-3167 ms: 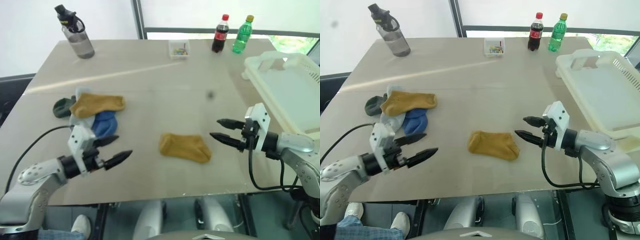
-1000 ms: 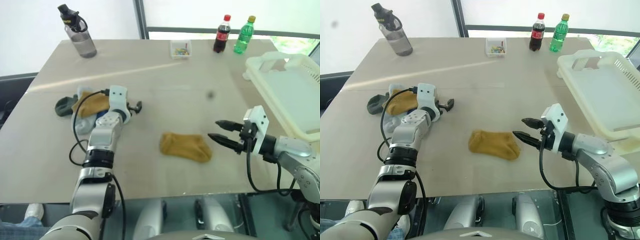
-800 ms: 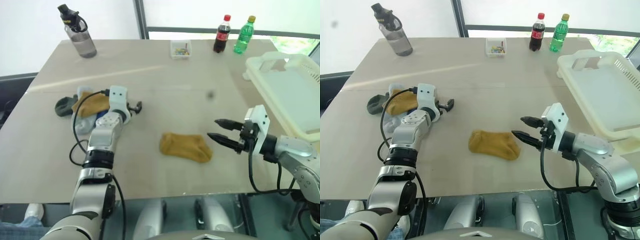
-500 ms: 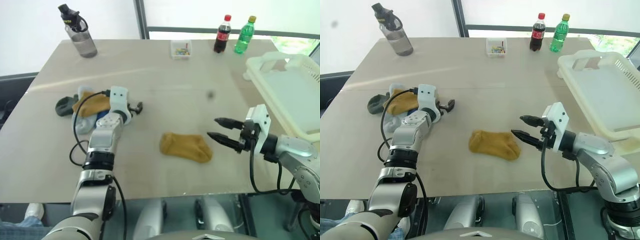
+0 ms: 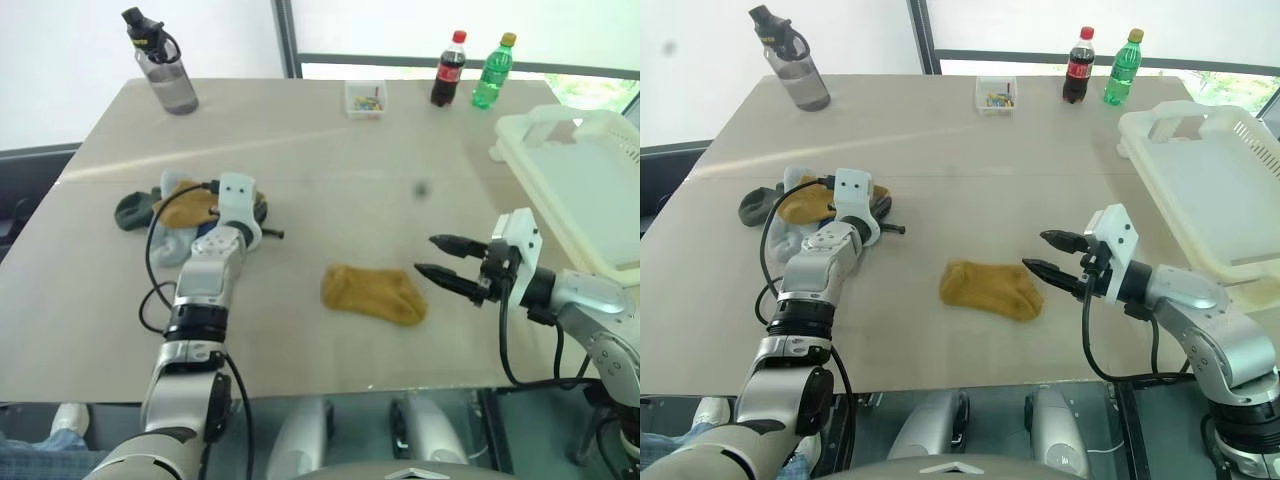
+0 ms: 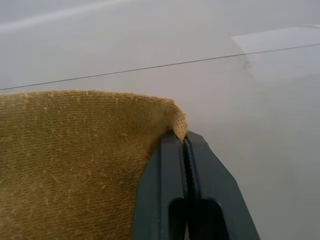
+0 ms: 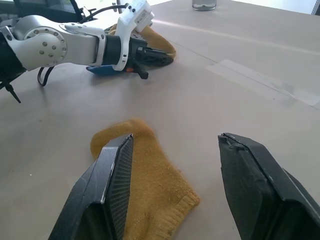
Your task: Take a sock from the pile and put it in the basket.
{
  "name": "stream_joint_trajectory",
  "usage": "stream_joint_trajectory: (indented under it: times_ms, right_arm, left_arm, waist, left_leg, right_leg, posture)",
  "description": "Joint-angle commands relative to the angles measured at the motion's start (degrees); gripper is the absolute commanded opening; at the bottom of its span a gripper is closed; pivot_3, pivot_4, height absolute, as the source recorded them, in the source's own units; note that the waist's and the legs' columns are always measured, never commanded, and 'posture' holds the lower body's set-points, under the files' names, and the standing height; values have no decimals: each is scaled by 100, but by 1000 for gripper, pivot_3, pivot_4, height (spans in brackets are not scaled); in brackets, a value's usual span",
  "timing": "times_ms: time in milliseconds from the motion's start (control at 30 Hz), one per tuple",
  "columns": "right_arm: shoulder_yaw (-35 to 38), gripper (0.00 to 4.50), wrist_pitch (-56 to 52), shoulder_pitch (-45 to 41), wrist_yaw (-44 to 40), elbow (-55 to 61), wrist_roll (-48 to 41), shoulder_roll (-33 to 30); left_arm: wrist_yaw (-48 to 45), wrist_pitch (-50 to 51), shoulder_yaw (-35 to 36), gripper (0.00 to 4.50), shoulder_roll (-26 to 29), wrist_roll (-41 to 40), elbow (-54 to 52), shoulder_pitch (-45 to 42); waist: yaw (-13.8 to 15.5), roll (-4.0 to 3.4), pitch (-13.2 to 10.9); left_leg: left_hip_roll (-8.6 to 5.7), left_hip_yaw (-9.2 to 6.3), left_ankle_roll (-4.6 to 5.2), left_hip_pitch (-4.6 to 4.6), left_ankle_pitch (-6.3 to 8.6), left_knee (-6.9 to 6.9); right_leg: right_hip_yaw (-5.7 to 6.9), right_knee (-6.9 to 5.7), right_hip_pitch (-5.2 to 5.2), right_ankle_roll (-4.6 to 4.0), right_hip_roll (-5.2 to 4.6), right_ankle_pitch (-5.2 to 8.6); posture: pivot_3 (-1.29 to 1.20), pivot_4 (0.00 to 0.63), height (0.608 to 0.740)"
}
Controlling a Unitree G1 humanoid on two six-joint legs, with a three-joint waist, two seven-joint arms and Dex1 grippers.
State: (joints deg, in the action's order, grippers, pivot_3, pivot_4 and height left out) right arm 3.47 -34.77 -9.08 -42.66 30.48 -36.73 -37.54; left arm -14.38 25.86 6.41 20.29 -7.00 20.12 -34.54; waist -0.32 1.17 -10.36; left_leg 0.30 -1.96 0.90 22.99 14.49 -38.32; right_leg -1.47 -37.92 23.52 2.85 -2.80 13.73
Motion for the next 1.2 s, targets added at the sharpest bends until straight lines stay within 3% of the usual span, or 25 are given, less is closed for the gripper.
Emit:
stream_joint_trajectory:
  times_ms: [33,167,467,600,733,800,867,967,1200]
  right_arm:
    - [186,2743,100,19,17,154,-53,-7]
    - [209,2743,106,40,20,152,-56,-21]
    - [234,2743,116,50,31,132,-62,-37]
    - [286,2743,113,67,32,115,-57,-72]
    - [295,2743,103,87,47,138,-68,-64]
    - [306,2743,104,91,48,135,-59,-57]
    - [310,2743,102,74,45,114,-57,-48]
    - [239,2743,124,37,51,62,-2,-12]
    - [49,2743,-67,-181,321,-23,155,99]
  left_arm:
    - [-334,191,-44,17,-36,-259,-765,116]
    - [-725,974,-195,17,-133,-685,-1655,324]
    - [-1096,2703,-423,17,-972,-2288,-3568,200]
    - [-416,3158,844,17,-1739,-3843,-3869,-167]
    - [192,3272,1816,17,-1445,-4202,-3457,-225]
    - [304,3408,2006,17,-1109,-4152,-3313,5]
    - [93,3481,1462,17,-476,-3591,-3252,628]
    - [-61,3239,940,17,-95,-3117,-2978,1303]
    - [-298,2813,486,17,-254,-2807,-2638,1835]
  waist:
    - [-6,0,0]
    - [-9,0,0]
    - [-46,0,0]
    - [-27,2,-1]
    - [-75,-2,1]
    - [-72,-2,1]
    - [-85,-3,1]
    - [-47,-2,1]
    - [112,1,12]
  left_leg:
    - [0,0,0,1,0,0]
    - [1,-2,0,3,0,0]
    - [3,0,0,2,0,-4]
    - [7,-1,0,2,0,-7]
    - [4,4,0,-2,0,-10]
    - [7,8,0,-10,0,-7]
    - [7,10,0,-10,0,-6]
    - [4,15,0,-13,0,0]
    - [1,8,0,-10,0,-7]
  right_leg:
    - [0,0,0,0,0,0]
    - [0,1,1,0,0,0]
    - [-6,-1,0,4,5,-2]
    - [-6,-2,0,4,8,-2]
    - [-11,-2,-2,4,9,-2]
    - [-18,-6,-2,4,19,-2]
    - [-21,-5,-1,4,18,-2]
    - [-28,-3,0,3,15,-2]
    - [-13,5,-10,3,-3,-2]
  posture:
    - [0,150,740]
    - [0,150,740]
    - [0,150,740]
    - [0,150,740]
    - [0,150,740]
    - [0,150,740]
    - [0,150,740]
    - [0,150,740]
    - [0,150,740]
